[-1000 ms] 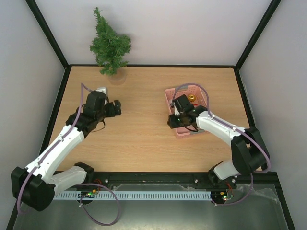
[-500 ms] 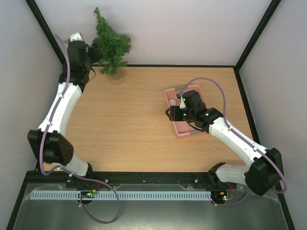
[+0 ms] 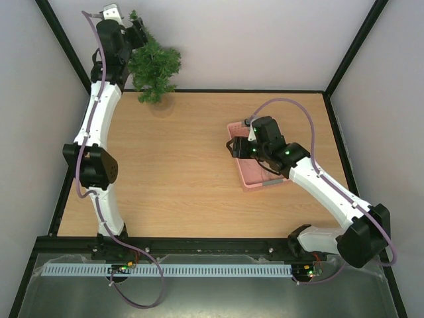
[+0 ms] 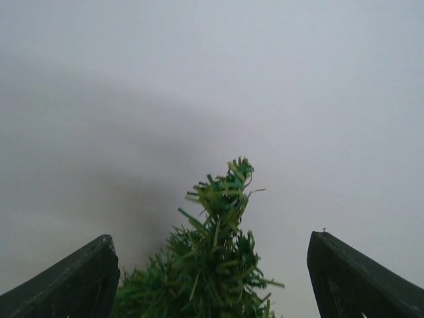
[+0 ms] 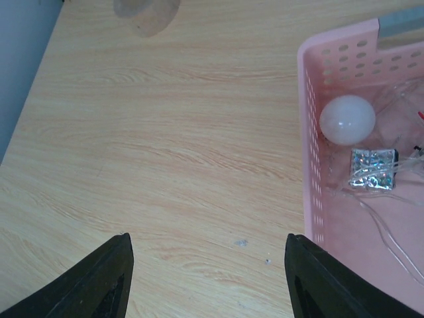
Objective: Decorate the small christmas tree
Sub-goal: Move the christmas tree to the center of the board.
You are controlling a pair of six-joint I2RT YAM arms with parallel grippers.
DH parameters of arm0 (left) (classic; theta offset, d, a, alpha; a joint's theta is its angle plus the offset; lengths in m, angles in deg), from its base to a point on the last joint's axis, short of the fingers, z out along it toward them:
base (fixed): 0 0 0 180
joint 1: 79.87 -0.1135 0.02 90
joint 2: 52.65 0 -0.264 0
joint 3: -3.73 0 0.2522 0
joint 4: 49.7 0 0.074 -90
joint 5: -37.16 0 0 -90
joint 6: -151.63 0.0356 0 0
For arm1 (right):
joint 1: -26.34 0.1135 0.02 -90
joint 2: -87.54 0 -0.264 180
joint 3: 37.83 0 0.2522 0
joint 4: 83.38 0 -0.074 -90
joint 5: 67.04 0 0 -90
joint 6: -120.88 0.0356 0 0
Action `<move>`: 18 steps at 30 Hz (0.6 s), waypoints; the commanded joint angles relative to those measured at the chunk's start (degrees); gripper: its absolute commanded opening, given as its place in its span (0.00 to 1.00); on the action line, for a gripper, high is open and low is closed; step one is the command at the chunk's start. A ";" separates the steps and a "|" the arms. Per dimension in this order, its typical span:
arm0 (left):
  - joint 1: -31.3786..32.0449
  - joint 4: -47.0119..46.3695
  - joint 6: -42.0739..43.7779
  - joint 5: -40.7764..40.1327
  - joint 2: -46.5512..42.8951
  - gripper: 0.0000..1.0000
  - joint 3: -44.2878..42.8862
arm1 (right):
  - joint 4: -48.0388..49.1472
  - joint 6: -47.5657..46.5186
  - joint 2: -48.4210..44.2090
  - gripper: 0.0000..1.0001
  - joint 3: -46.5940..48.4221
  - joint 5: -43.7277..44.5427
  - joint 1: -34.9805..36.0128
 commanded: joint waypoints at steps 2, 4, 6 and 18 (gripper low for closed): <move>-0.73 -6.09 1.33 0.14 5.26 0.79 -4.63 | -3.25 -0.28 1.13 0.61 3.59 1.04 0.23; -1.05 -5.47 1.38 0.10 7.81 0.78 -8.31 | -3.16 0.18 1.17 0.61 3.62 0.56 0.21; -1.53 -6.38 -0.11 0.30 8.45 0.75 -8.91 | -3.54 -0.38 1.47 0.62 3.57 0.65 0.23; -1.18 -10.59 1.56 7.31 10.32 0.25 -10.73 | -5.63 -1.03 2.59 0.62 3.50 2.19 0.23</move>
